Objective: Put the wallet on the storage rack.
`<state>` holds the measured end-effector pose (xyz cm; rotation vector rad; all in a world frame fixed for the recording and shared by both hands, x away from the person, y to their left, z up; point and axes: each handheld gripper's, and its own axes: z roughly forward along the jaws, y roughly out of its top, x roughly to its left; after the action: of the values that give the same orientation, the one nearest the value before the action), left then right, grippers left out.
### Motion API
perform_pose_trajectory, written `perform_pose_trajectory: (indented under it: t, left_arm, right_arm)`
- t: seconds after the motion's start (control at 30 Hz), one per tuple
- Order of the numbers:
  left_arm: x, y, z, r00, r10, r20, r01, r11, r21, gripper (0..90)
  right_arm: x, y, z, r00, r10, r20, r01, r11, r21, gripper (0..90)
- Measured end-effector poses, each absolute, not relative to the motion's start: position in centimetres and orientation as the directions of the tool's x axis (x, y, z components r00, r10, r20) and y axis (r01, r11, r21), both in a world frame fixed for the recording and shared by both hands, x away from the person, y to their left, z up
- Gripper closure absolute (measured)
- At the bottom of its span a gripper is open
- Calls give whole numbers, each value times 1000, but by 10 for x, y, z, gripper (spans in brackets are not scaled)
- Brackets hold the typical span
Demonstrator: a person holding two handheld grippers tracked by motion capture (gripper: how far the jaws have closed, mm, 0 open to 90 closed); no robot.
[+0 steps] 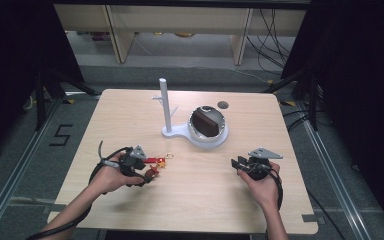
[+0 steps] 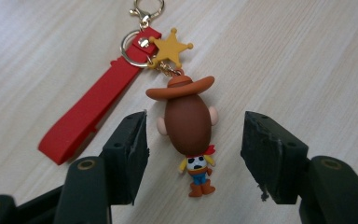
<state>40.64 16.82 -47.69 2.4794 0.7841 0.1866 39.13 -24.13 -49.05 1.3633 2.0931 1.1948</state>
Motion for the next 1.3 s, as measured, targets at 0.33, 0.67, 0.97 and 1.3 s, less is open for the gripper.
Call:
perform_pose_trajectory:
  t: [0.33,0.67,0.97,1.3]
  left_arm:
    - [418,159,-486,796,603,-53,552,-688,472,424]
    - [423,153,-487,820,572,-18,531,-749,397,547]
    - [416,151,-486,829,559,27,502,-764,405,562]
    - [415,165,-468,791,609,62,487,-688,538,565]
  right_arm:
    - [392,-241,-492,-472,870,145,566,173,806,649]
    - [391,-237,-495,-458,867,196,598,137,790,644]
    - [391,-238,-495,-461,868,188,596,146,789,640]
    - [391,-238,-495,-458,871,178,599,154,786,631]
